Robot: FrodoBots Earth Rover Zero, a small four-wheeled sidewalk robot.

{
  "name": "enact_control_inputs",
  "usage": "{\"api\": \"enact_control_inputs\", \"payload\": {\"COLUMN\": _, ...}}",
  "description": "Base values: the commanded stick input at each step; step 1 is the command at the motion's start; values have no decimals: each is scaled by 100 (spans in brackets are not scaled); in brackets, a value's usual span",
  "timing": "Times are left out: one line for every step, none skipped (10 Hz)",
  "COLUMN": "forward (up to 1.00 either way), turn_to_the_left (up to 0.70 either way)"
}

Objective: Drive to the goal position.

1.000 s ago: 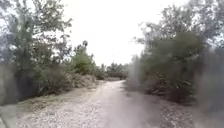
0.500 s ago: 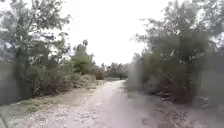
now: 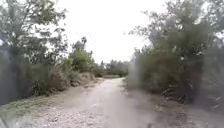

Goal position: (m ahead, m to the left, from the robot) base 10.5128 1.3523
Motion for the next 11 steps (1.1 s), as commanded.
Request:
{"api": "enact_control_inputs", "payload": {"forward": 45, "turn_to_the_left": 0}}
{"api": "enact_control_inputs", "payload": {"forward": 45, "turn_to_the_left": 0}}
{"api": "enact_control_inputs", "payload": {"forward": 45, "turn_to_the_left": 0}}
{"api": "enact_control_inputs", "payload": {"forward": 45, "turn_to_the_left": 0}}
{"api": "enact_control_inputs", "payload": {"forward": 45, "turn_to_the_left": 0}}
{"api": "enact_control_inputs", "payload": {"forward": 45, "turn_to_the_left": 0}}
{"api": "enact_control_inputs", "payload": {"forward": 45, "turn_to_the_left": 0}}
{"api": "enact_control_inputs", "payload": {"forward": 45, "turn_to_the_left": 0}}
{"api": "enact_control_inputs", "payload": {"forward": 45, "turn_to_the_left": 0}}
{"api": "enact_control_inputs", "payload": {"forward": 45, "turn_to_the_left": 0}}
{"api": "enact_control_inputs", "payload": {"forward": 45, "turn_to_the_left": 0}}
